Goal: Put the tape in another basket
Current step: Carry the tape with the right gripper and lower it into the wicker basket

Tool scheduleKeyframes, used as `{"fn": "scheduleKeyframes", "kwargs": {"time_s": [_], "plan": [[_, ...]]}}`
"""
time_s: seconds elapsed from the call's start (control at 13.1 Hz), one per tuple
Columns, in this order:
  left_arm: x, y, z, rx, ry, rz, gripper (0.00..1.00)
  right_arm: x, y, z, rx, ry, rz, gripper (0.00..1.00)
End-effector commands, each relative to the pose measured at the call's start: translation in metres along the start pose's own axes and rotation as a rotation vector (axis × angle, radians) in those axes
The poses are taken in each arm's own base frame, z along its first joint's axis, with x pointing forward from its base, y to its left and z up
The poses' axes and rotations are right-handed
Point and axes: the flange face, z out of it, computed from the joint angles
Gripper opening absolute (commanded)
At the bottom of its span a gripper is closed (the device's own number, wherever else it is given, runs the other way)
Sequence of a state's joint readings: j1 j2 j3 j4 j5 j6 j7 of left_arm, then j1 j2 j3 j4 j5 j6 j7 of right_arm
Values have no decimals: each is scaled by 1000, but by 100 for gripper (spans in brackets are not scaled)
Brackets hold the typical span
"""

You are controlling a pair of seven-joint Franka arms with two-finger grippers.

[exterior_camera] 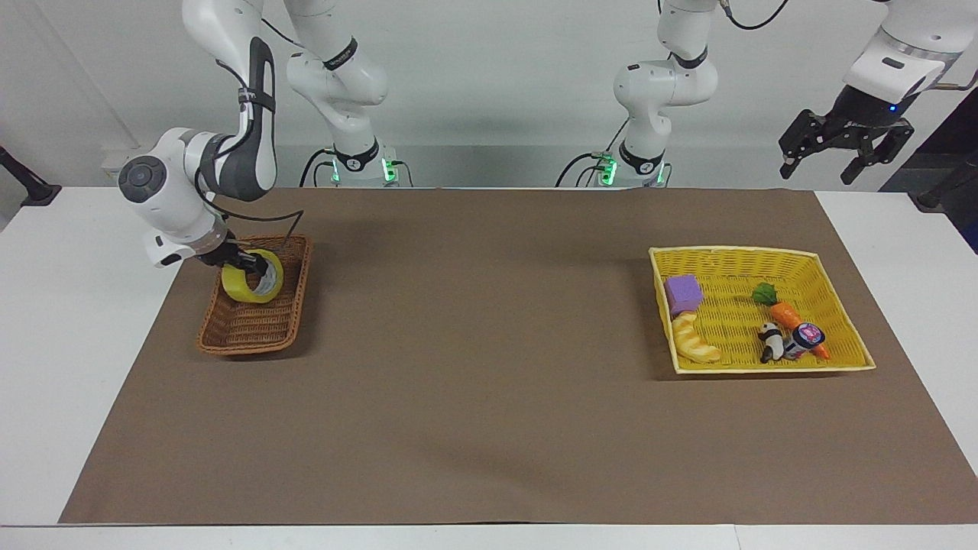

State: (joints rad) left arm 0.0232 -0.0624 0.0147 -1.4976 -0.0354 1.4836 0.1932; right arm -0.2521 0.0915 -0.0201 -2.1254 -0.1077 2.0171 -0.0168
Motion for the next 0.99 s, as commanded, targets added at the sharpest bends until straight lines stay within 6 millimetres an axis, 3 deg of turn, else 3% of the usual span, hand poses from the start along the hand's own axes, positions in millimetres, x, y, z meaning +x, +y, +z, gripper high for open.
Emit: {"fn": "scheduleKeyframes", "kwargs": {"time_s": [0.0, 0.38, 0.61, 0.77, 0.92], "plan": [[-6, -4, -2, -4, 16, -20, 100, 1, -4, -15, -31, 19, -45, 100], [-4, 2, -1, -5, 13, -8, 100, 9, -17, -66, -49, 60, -66, 100], [-4, 1, 0, -5, 11, -11, 100, 13, -36, -88, -60, 88, -91, 100], [-4, 1, 0, -5, 11, -11, 100, 18, -35, -111, -60, 131, -90, 100], [-4, 0, 0, -5, 11, -12, 100, 23, -51, -136, -54, 183, -114, 100]]}}
